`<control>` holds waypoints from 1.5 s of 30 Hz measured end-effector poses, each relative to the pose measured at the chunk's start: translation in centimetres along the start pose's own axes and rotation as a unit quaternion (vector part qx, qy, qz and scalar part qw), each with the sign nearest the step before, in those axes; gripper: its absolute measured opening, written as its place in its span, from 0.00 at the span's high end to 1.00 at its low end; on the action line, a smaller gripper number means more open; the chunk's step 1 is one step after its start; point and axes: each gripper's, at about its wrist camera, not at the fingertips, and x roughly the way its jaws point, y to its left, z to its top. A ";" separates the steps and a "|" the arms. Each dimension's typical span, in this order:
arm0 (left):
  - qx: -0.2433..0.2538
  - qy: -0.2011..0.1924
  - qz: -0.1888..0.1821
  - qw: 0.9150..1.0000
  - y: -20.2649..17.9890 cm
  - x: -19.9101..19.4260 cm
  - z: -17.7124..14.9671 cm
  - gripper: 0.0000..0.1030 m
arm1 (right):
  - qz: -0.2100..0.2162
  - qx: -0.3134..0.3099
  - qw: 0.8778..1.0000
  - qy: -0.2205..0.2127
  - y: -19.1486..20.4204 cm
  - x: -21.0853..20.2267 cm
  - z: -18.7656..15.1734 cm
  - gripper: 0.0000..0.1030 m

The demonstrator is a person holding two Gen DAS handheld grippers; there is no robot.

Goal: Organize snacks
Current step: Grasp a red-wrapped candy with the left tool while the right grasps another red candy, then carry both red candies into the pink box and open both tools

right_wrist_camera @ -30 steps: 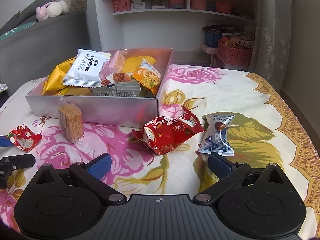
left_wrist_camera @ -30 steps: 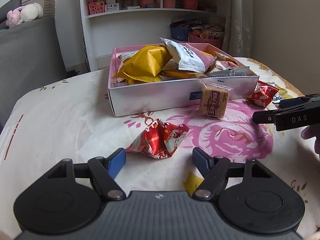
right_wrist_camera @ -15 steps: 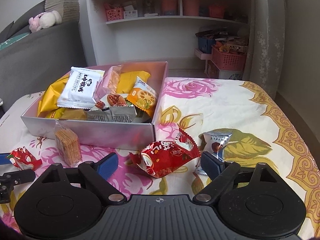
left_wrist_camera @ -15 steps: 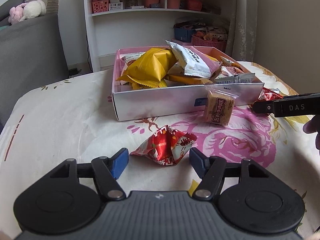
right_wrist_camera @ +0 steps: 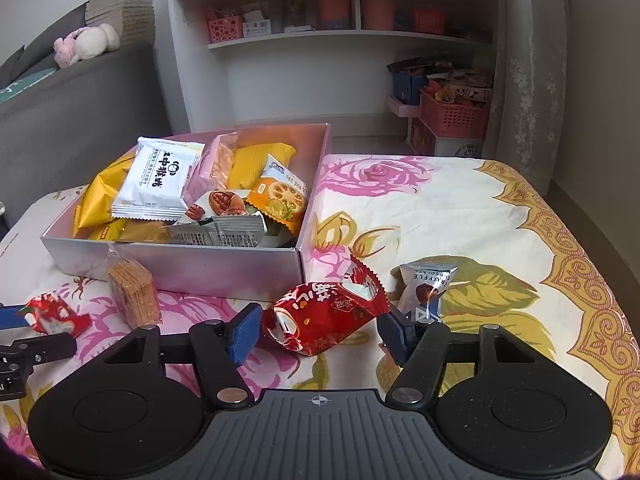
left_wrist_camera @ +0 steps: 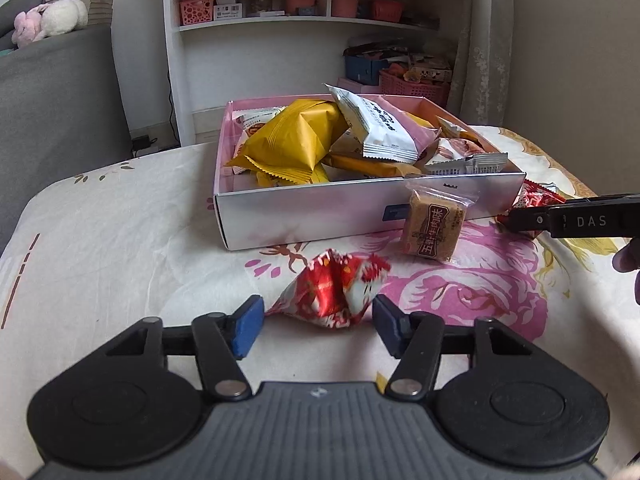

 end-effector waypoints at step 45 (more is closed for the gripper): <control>0.005 0.011 -0.036 0.999 -0.9 -0.2 1.9 0.74 | 0.020 0.028 0.999 -0.004 -1.8 -1.9 0.8 0.62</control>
